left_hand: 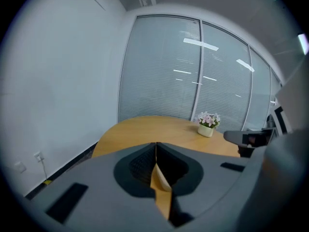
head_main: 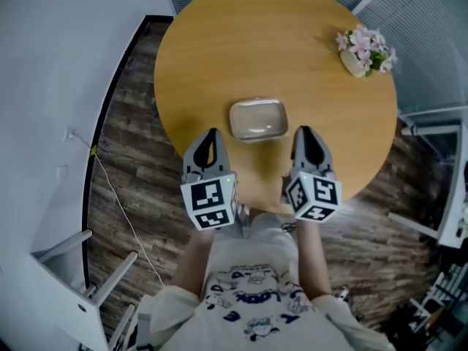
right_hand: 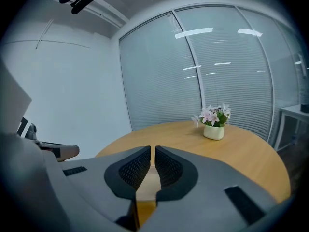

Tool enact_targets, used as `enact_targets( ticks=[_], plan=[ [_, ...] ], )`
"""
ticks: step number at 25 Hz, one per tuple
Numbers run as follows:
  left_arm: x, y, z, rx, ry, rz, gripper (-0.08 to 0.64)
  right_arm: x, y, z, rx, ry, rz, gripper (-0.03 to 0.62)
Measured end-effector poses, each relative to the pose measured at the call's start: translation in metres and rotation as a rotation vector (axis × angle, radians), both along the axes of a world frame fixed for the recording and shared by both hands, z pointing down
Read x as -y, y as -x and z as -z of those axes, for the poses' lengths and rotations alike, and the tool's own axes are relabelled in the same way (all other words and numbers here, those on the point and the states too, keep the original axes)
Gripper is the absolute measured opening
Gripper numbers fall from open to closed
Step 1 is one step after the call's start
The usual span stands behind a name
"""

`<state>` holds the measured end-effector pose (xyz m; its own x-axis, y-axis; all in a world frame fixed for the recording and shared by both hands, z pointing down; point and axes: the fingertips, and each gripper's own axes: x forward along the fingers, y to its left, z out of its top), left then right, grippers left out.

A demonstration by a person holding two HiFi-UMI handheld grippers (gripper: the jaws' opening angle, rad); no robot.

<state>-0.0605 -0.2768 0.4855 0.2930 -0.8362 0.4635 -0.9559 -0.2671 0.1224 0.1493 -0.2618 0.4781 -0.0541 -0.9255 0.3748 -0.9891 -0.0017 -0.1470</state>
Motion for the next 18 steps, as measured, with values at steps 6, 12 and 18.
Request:
enact_targets(
  ticks=[6, 12, 18],
  plan=[
    [0.011, -0.011, -0.026, -0.023, 0.06, 0.0, 0.005, 0.018, 0.0, -0.026, 0.02, 0.056, 0.036, 0.025],
    [0.014, -0.017, -0.056, -0.058, 0.149, 0.029, 0.053, 0.029, -0.002, -0.055, 0.043, 0.123, 0.071, 0.072],
    [0.02, -0.027, -0.081, -0.08, 0.207, 0.039, 0.069, 0.037, -0.01, -0.078, 0.069, 0.174, 0.081, 0.071]
  ],
)
